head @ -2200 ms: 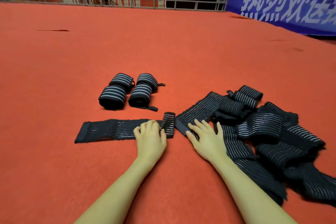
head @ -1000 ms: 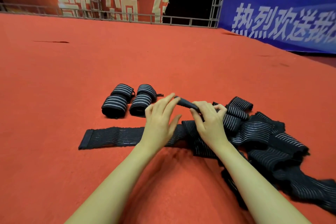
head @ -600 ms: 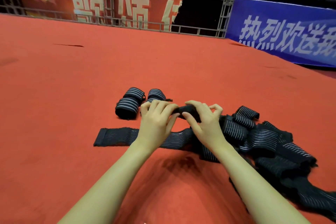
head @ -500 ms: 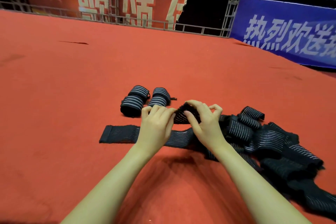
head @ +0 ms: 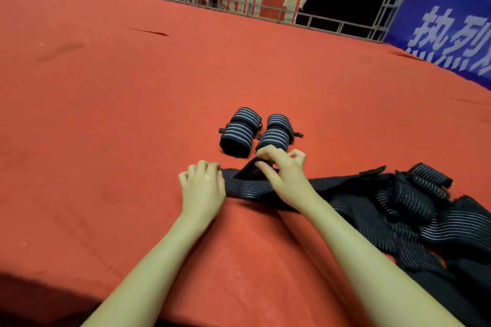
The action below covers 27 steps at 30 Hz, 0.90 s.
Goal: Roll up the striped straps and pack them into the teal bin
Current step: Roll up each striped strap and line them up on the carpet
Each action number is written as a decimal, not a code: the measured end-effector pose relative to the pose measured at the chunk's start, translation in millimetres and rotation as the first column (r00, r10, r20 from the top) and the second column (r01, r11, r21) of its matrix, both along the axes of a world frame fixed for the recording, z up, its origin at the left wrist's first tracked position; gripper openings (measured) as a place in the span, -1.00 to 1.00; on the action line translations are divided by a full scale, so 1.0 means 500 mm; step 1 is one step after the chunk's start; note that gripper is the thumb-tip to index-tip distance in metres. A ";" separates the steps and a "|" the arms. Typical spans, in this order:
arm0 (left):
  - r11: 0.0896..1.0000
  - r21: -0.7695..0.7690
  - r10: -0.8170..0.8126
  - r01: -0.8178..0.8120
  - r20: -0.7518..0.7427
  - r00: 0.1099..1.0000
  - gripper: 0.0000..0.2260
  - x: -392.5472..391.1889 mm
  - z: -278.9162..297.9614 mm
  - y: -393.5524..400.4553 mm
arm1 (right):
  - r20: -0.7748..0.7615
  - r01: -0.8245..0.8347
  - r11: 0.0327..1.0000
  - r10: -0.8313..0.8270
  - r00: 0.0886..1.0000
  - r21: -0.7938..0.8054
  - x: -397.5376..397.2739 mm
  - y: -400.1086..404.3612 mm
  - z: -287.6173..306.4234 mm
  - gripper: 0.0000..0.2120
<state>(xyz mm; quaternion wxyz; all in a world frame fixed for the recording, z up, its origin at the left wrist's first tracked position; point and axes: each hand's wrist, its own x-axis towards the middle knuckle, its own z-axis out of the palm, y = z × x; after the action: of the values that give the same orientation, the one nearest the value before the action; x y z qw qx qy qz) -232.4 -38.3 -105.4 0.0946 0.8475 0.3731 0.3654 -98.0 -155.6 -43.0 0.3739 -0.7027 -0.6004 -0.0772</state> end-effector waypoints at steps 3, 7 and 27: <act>0.981 -0.017 0.183 -0.192 -0.241 0.953 -0.74 -0.029 -0.046 0.042 | -0.074 -0.057 0.997 0.053 0.996 -0.056 -0.013 0.027 -0.019 -0.91; 0.970 -0.031 0.224 -0.243 -0.282 0.933 -0.70 -0.037 -0.069 0.076 | -0.121 -0.062 0.995 0.052 0.991 -0.082 -0.021 0.056 -0.033 -0.87; 0.867 -0.187 -0.304 0.461 0.535 0.788 -0.81 -0.052 0.159 0.042 | -0.207 -0.090 0.995 0.095 0.974 0.034 -0.055 0.049 0.063 -0.84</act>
<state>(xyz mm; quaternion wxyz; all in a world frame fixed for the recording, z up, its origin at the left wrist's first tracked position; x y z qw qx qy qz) -258.4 -17.2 -25.8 0.3894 0.7599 0.2073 0.4774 -125.8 -131.0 -11.3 0.4466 -0.6735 -0.5890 0.0072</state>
